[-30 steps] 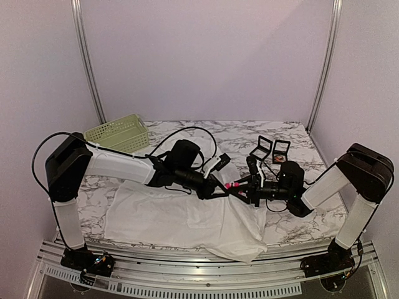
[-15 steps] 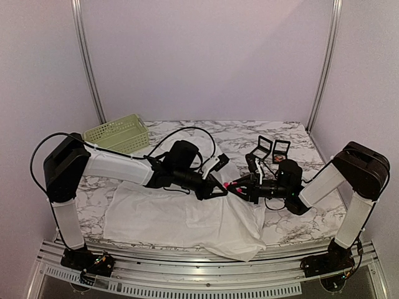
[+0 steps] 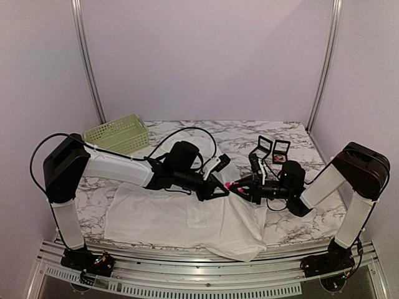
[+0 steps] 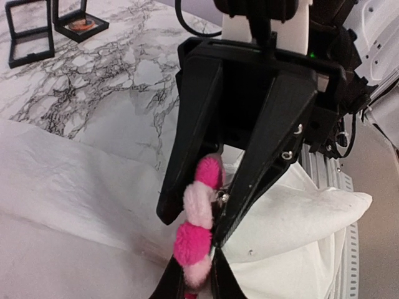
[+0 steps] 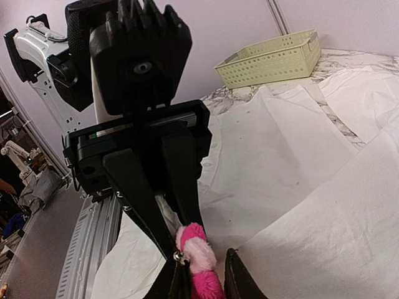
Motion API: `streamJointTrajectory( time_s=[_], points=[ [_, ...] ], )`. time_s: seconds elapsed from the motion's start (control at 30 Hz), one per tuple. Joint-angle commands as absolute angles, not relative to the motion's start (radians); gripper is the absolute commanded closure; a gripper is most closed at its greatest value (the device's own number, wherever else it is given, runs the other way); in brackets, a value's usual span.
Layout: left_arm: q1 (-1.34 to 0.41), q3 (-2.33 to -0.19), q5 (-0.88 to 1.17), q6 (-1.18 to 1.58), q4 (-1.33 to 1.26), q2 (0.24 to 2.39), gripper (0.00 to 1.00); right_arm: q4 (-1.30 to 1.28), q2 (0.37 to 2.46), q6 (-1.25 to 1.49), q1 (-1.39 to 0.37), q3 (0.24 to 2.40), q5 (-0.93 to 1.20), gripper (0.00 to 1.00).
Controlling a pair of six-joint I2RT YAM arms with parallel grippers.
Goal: Pin the brooch onto the clothing
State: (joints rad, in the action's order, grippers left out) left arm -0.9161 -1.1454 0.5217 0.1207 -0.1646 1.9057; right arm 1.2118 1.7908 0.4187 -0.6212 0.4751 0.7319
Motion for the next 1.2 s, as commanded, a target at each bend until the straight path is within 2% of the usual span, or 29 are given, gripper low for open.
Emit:
streamJointTrajectory(
  time_s=[0.0,0.53,0.9,1.17],
  points=[
    [-0.919,-1.132,0.512,0.116,-0.189,1.861,1.00,1.252,1.818,0.453,-0.596,0.453,0.748,0.79],
    [-0.910,-1.128,0.523,0.126,-0.211,1.861,1.00,1.214,1.820,0.440,-0.597,0.463,0.774,0.75],
    [-0.908,-1.122,0.520,0.125,-0.215,1.862,1.00,1.179,1.810,0.395,-0.596,0.477,0.828,0.60],
    [-0.908,-1.101,0.463,-0.002,-0.216,1.855,1.00,1.126,1.755,0.362,-0.584,0.465,0.907,0.36]
  ],
)
